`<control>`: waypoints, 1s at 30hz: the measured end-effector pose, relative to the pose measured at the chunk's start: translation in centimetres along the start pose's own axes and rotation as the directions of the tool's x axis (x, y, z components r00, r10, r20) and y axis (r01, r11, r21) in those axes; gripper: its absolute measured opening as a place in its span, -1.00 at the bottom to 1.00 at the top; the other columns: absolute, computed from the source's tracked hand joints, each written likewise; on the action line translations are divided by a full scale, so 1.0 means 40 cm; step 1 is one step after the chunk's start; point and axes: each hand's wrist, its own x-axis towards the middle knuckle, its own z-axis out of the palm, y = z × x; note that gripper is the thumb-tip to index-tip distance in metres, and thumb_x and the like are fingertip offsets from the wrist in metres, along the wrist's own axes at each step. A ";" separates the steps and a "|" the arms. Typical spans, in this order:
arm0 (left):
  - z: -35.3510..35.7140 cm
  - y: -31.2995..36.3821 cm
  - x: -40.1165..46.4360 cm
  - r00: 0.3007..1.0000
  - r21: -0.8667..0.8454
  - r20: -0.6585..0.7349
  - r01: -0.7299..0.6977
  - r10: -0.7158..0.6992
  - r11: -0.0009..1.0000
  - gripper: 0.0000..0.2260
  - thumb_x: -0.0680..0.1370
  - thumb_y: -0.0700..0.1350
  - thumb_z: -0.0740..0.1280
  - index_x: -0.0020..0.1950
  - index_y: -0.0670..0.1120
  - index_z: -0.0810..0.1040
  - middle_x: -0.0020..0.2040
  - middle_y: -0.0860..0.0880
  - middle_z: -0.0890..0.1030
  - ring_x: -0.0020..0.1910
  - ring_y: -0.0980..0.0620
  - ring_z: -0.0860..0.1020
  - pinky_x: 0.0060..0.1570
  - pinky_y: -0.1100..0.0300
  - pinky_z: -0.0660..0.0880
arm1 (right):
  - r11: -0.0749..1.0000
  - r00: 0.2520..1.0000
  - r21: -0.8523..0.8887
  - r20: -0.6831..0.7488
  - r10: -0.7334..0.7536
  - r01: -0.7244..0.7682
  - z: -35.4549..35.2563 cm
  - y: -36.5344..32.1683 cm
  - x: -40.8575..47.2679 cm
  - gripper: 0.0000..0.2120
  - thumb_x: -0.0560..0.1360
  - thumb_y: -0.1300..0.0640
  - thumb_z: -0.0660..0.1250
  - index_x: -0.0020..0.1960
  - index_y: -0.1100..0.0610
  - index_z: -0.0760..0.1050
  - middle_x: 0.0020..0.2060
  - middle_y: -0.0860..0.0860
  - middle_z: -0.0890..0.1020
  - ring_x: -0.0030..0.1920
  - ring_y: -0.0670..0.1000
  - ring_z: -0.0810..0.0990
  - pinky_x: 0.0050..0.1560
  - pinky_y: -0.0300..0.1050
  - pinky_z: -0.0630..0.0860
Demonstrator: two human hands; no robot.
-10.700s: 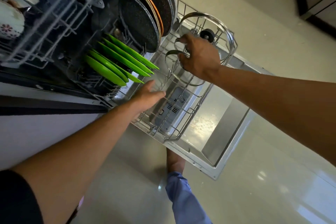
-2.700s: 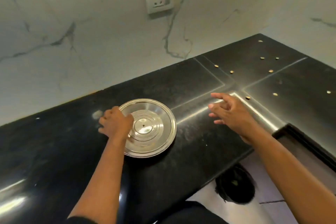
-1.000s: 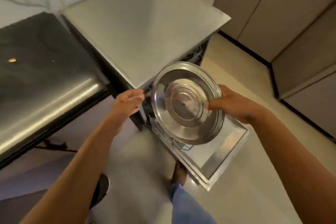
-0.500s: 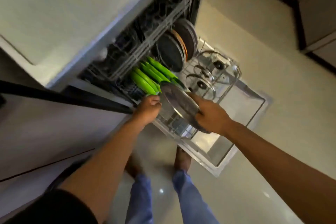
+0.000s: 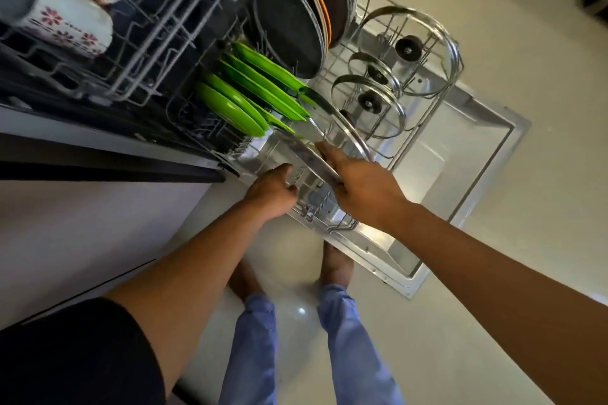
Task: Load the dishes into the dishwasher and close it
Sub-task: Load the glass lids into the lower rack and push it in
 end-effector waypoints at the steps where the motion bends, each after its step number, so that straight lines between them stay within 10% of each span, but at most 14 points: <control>1: 0.002 0.001 0.008 1.000 0.013 0.002 -0.006 0.006 1.000 -0.46 0.65 -0.01 0.27 0.63 0.02 0.26 0.59 -0.09 0.36 0.50 -0.13 0.41 0.41 0.08 0.40 | 1.000 1.000 -0.015 -0.009 -0.012 0.012 0.010 -0.005 0.003 -0.23 0.54 0.19 0.28 0.62 -0.13 0.00 0.07 0.12 0.66 -0.07 0.25 0.65 -0.19 0.00 0.58; 11: 0.017 -0.040 0.014 0.992 0.412 0.129 -0.037 -0.018 0.910 -0.54 0.67 0.13 0.21 0.51 -0.05 0.39 0.45 -0.16 0.51 0.43 -0.15 0.46 0.38 0.05 0.36 | 0.984 1.000 -0.180 -0.007 -0.005 0.003 0.112 -0.088 0.012 -0.12 0.48 0.18 0.36 0.62 -0.05 -0.08 0.37 0.14 0.54 -0.12 0.29 0.68 -0.31 -0.03 0.40; 17: 0.024 -0.074 0.030 0.974 0.520 0.218 -0.168 0.060 0.837 -0.35 0.65 0.20 0.18 0.67 0.10 0.03 0.66 -0.07 0.15 0.60 -0.13 0.20 0.55 -0.10 0.21 | 0.973 0.999 -0.233 0.035 0.006 0.003 0.172 -0.114 0.006 -0.05 0.50 0.13 0.37 0.65 -0.04 -0.20 0.30 0.22 0.49 -0.09 0.31 0.64 -0.29 0.02 0.45; 30: 0.018 -0.116 0.035 0.978 0.599 0.210 -0.124 -0.006 0.791 -0.34 0.61 0.25 0.17 0.67 0.13 0.06 0.69 -0.03 0.08 0.65 -0.12 0.05 0.61 -0.08 0.07 | 0.988 0.989 -0.150 0.137 0.051 -0.030 0.235 -0.070 0.012 0.05 0.54 0.28 0.34 0.62 -0.23 -0.36 0.60 0.26 0.16 0.55 0.31 0.29 0.09 0.18 0.58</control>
